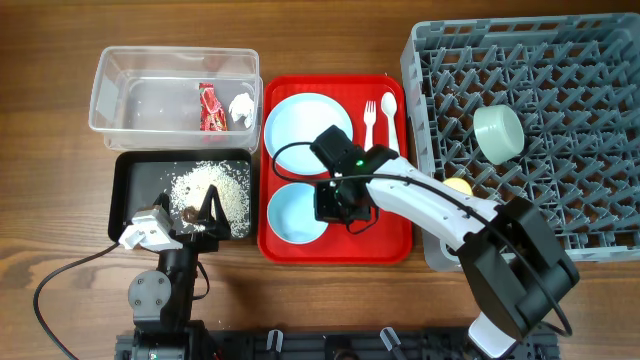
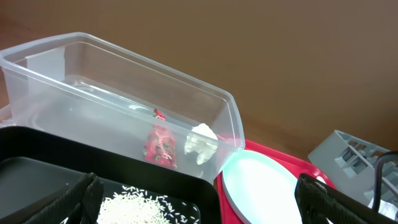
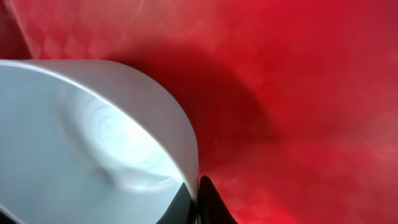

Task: Sort waste into correct bins and load items into the dishwasher rack
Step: 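Grasp the blue bowl on the red tray with the right gripper, then place the blue bowl into the dishwasher rack with the right gripper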

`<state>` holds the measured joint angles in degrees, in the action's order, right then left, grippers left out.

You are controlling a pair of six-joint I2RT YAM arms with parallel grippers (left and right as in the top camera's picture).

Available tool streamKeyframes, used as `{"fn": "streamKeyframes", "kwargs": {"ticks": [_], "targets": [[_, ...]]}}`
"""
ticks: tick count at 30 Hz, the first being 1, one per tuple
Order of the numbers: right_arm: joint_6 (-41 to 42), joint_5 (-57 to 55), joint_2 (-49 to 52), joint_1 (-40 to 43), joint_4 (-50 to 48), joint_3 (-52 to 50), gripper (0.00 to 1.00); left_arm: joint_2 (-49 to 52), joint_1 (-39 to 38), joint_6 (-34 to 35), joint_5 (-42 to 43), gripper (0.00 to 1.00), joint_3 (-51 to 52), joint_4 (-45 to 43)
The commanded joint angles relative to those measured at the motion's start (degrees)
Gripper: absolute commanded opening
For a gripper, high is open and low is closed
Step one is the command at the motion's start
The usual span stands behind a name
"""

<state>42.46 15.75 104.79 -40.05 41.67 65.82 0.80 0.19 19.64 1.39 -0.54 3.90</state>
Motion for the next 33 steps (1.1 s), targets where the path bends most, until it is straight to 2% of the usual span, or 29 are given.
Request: {"fn": "streamKeyframes", "kwargs": {"ticks": [1, 5, 8, 12, 17, 20, 22, 25, 30, 33], "targets": [[1.2, -5.1, -1.5, 1.9, 1.3, 0.7, 0.04, -0.4, 0.6, 0.3, -0.4, 1.0, 0.2, 0.4], [1.0, -6.1, -1.5, 2.7, 2.7, 0.4, 0.04, -0.4, 0.6, 0.3, -0.4, 1.0, 0.2, 0.4], [-2.5, -8.8, -3.1, 2.7, 4.0, 1.0, 0.04, -0.4, 0.6, 0.3, -0.4, 1.0, 0.2, 0.4], [-3.9, -18.7, -10.6, 2.7, 8.2, 3.1, 0.04, -0.4, 0.6, 0.3, -0.4, 1.0, 0.2, 0.4], [-3.9, -47.3, -26.7, 2.8, 12.5, 4.3, 0.04, -0.4, 0.6, 0.3, -0.4, 1.0, 0.2, 0.4], [-4.6, -69.7, -34.6, 2.8, 12.6, 4.3, 0.04, -0.4, 0.6, 0.3, -0.4, 1.0, 0.2, 0.4], [-8.2, -82.2, -37.6, 3.3, 12.6, 4.3, 0.04, -0.4, 0.6, 0.3, -0.4, 1.0, 0.2, 0.4], [-14.2, -93.5, -39.6, 5.9, 12.6, 4.3, 0.04, -0.4, 0.6, 0.3, -0.4, 1.0, 0.2, 0.4], [-20.0, -98.5, -38.5, 15.8, 12.5, 4.2, 0.04, -0.4, 0.6, 0.3, -0.4, 1.0, 0.2, 0.4], [-19.8, -97.7, -36.7, 23.2, 11.4, 4.2, 0.04, -0.4, 0.6, 0.3, -0.4, 1.0, 0.2, 0.4]]}}
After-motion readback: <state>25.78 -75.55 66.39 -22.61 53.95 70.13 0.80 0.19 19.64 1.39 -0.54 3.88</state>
